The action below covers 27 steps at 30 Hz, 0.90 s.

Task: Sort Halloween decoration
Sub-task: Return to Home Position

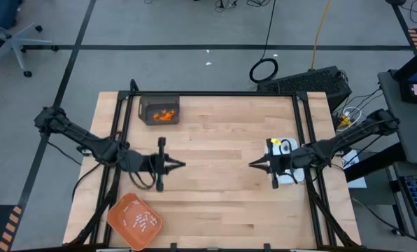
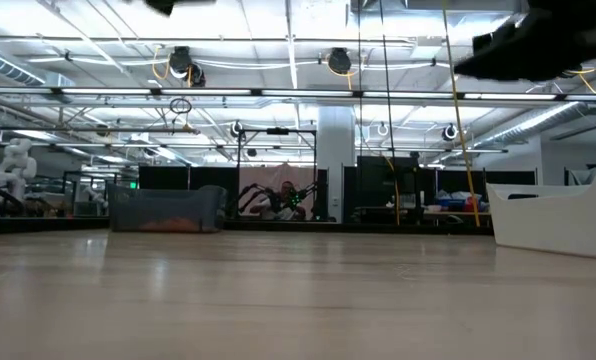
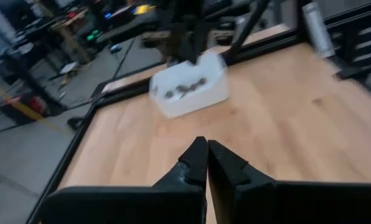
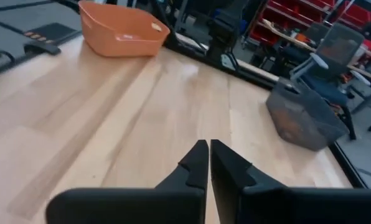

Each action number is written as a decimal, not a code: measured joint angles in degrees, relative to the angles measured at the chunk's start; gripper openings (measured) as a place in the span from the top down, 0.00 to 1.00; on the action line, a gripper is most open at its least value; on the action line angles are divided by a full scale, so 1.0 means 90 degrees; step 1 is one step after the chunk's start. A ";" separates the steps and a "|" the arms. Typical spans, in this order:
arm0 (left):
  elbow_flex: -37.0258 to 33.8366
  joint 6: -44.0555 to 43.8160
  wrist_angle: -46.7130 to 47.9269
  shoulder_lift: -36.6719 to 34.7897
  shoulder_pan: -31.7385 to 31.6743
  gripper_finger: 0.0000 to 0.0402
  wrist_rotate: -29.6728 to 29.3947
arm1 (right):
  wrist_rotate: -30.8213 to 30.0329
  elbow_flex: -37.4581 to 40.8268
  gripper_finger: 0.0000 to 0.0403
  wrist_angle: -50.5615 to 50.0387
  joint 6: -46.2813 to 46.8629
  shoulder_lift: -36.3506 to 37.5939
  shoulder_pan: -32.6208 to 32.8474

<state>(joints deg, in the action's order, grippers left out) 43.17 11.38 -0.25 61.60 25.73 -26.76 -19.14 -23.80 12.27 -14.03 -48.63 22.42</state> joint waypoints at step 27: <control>-0.3431 -0.0460 -0.2087 -0.2234 -0.2438 0.97 0.2970 | 0.1360 0.2113 1.00 0.2118 0.0422 0.0863 -0.0875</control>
<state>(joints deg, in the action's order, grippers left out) 12.29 7.24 -19.04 41.49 3.79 -0.03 -6.90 -4.78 31.33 -10.24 -40.86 14.55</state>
